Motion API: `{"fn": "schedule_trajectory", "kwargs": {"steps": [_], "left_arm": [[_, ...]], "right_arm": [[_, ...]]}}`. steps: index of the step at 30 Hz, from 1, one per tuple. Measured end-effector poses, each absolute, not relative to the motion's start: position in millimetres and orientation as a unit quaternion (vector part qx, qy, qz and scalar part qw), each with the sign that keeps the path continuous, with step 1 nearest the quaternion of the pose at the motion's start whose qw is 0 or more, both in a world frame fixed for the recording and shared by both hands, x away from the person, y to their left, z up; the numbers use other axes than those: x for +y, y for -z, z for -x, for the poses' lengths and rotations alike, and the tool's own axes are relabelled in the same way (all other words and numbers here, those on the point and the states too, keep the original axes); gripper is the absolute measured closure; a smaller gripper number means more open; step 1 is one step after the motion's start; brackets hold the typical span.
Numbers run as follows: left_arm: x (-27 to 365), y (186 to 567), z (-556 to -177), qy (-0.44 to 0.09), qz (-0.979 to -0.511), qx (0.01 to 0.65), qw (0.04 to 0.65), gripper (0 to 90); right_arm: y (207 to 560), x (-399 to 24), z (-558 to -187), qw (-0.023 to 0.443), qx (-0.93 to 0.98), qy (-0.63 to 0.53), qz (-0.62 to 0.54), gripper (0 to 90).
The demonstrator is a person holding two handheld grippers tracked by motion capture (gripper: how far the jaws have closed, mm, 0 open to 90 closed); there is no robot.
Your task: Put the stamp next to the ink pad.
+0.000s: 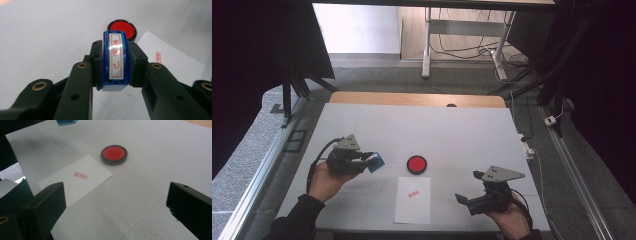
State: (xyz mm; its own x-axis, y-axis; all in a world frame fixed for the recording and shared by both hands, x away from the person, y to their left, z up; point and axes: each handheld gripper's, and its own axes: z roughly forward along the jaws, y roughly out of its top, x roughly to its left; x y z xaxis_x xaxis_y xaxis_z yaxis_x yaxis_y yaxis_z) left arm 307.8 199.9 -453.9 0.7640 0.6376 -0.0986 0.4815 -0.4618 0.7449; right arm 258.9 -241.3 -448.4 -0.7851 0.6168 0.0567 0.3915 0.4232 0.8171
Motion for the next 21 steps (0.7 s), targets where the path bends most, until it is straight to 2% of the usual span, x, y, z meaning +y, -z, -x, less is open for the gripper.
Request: {"fn": "schedule_trajectory", "kwargs": {"steps": [6,21], "left_arm": [[203.8,459.4,-313.3,-0.1,-0.845,0.347,0.394,69.3],[204.2,475.6,-328.4,-0.095,-0.845,0.379,0.365,69.4]], "right_arm": [[450.6,-254.6,-251.9,0.153,0.827,-0.43,-0.328,0.0],[455.2,-283.1,-242.3,0.167,0.811,-0.418,-0.374,0.0]]}}
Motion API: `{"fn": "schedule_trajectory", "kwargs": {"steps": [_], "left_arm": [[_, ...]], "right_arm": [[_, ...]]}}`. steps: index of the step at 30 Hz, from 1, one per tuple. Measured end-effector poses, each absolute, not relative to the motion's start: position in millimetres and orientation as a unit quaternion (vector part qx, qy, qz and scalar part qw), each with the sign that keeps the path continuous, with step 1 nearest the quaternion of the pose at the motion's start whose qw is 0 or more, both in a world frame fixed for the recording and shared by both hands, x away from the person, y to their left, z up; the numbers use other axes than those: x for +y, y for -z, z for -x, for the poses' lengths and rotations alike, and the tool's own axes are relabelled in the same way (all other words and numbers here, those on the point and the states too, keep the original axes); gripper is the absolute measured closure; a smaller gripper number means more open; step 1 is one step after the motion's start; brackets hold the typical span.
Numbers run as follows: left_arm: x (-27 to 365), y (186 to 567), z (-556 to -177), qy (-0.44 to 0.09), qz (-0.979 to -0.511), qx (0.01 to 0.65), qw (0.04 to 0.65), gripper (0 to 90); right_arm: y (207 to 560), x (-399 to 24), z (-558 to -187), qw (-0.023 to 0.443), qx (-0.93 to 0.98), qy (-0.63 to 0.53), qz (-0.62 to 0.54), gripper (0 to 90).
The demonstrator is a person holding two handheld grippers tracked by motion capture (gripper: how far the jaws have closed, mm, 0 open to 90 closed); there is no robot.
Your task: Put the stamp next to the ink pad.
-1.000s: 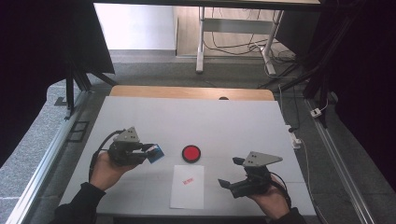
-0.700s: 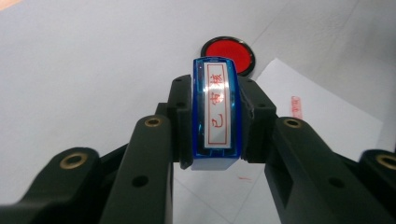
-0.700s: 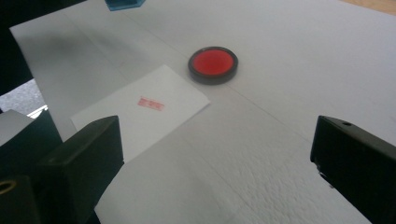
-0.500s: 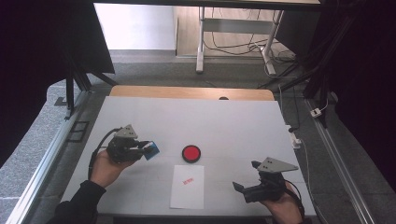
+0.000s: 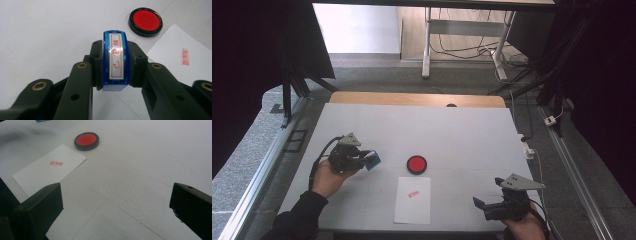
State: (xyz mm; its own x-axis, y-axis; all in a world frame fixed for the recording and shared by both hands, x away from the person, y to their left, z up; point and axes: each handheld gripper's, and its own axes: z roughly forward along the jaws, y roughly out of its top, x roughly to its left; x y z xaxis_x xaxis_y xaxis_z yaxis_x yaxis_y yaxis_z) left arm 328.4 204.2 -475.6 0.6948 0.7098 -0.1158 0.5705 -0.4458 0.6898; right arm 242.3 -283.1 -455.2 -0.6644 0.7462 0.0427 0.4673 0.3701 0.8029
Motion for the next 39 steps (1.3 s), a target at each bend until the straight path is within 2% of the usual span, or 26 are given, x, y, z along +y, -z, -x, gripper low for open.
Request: {"fn": "schedule_trajectory", "kwargs": {"steps": [19,39], "left_arm": [[200.5,495.7,-336.0,-0.11,-0.856,0.376,0.338,69.4],[200.9,505.8,-340.9,-0.096,-0.861,0.384,0.321,68.6]], "right_arm": [[455.5,-283.6,-241.6,0.165,0.816,-0.411,-0.371,0.0],[455.9,-281.4,-241.3,0.164,0.823,-0.406,-0.362,0.0]]}}
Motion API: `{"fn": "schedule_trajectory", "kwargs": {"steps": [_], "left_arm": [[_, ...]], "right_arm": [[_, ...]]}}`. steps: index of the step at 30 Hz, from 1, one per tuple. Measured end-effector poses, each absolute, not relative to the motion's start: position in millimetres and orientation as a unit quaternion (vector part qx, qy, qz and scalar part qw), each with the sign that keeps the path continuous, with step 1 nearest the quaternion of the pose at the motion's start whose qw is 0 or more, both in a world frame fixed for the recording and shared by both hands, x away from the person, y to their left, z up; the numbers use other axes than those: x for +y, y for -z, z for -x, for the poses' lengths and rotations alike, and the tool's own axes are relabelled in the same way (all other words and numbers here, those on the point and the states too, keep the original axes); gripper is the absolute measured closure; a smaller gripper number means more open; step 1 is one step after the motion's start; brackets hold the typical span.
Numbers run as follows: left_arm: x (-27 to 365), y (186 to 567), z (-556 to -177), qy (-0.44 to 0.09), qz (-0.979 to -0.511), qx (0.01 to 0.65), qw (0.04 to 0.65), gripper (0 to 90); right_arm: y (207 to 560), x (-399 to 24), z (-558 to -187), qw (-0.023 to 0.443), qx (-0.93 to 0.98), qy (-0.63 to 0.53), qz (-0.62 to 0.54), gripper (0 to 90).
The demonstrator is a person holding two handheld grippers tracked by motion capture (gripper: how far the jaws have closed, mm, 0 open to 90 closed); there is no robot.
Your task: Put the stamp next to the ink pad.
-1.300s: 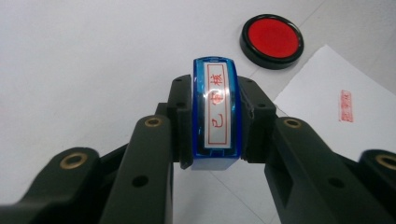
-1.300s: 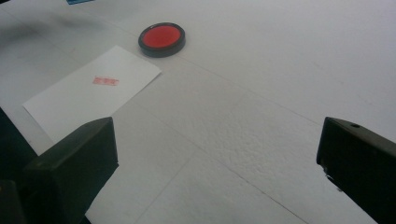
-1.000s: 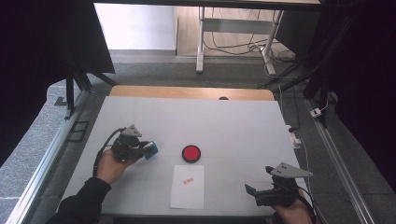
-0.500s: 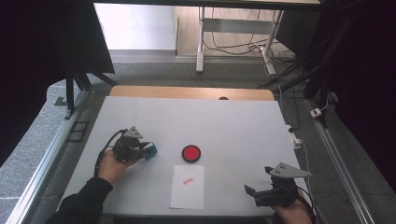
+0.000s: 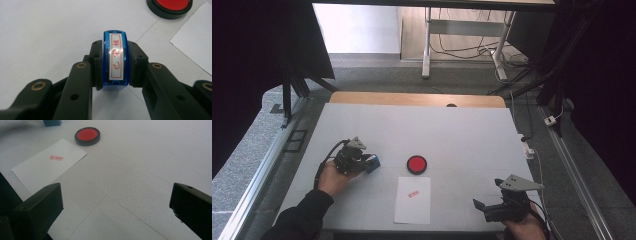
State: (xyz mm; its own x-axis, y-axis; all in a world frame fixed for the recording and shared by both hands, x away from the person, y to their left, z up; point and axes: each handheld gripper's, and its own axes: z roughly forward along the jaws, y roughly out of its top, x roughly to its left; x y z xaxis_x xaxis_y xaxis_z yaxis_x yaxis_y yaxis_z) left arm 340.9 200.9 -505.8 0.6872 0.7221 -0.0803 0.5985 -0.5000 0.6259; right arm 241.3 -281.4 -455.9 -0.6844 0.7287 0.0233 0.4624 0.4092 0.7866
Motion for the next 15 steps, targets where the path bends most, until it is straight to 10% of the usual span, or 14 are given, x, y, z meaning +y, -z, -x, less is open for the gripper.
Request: {"fn": "schedule_trajectory", "kwargs": {"steps": [15], "left_arm": [[207.2,494.3,-339.8,-0.084,-0.828,0.408,0.374,41.3]], "right_arm": [[456.1,-280.7,-241.2,0.164,0.825,-0.405,-0.359,0.0]]}}
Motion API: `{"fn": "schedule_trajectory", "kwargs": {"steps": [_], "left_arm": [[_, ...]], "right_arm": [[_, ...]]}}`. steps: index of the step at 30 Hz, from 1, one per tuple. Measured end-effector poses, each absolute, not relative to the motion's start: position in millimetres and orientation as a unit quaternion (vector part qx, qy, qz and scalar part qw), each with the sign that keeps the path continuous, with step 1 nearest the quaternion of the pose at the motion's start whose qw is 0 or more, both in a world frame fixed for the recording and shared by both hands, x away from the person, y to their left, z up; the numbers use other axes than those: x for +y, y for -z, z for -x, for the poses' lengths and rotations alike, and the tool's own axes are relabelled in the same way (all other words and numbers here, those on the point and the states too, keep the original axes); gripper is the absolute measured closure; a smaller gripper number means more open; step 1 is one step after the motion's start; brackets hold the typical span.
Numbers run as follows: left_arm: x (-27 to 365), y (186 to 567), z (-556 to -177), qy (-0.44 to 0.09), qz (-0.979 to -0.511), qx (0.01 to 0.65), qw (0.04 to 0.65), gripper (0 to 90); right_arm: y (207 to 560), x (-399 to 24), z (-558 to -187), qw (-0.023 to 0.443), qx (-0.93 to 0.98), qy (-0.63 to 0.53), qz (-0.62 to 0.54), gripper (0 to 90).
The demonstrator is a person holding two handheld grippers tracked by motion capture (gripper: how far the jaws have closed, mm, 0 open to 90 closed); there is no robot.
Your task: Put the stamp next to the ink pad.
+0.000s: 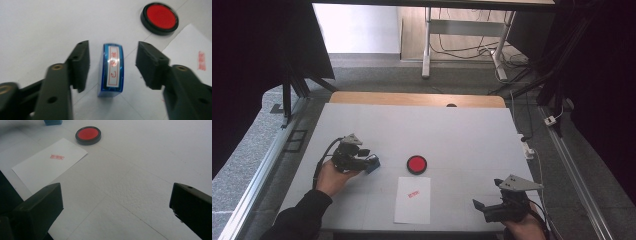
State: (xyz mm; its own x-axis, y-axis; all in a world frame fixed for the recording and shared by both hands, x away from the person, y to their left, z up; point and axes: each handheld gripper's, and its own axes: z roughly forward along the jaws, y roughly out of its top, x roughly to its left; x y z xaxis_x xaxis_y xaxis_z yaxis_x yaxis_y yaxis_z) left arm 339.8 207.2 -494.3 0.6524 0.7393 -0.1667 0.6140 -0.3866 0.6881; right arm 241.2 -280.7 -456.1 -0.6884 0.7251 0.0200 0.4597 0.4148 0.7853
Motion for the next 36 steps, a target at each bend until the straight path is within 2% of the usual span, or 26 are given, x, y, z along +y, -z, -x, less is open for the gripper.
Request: {"fn": "schedule_trajectory", "kwargs": {"steps": [8,11,14,26,36], "left_arm": [[204.9,484.9,-335.9,-0.088,-0.822,0.399,0.397,22.0],[204.2,481.1,-335.1,-0.084,-0.812,0.411,0.406,11.9],[204.5,477.9,-334.0,-0.082,-0.809,0.416,0.406,7.4],[207.8,467.5,-319.8,-0.06,-0.802,0.405,0.434,0.5],[210.9,456.6,-298.4,-0.061,-0.807,0.385,0.443,0.0]], "right_arm": [[456.3,-280.2,-241.3,0.164,0.827,-0.403,-0.357,0.0],[456.4,-280.0,-241.3,0.164,0.827,-0.402,-0.357,0.0],[456.3,-279.8,-241.2,0.163,0.828,-0.401,-0.355,0.0],[456.3,-278.2,-240.6,0.163,0.83,-0.399,-0.355,0.0],[456.1,-279.5,-240.3,0.165,0.83,-0.398,-0.354,0.0]]}}
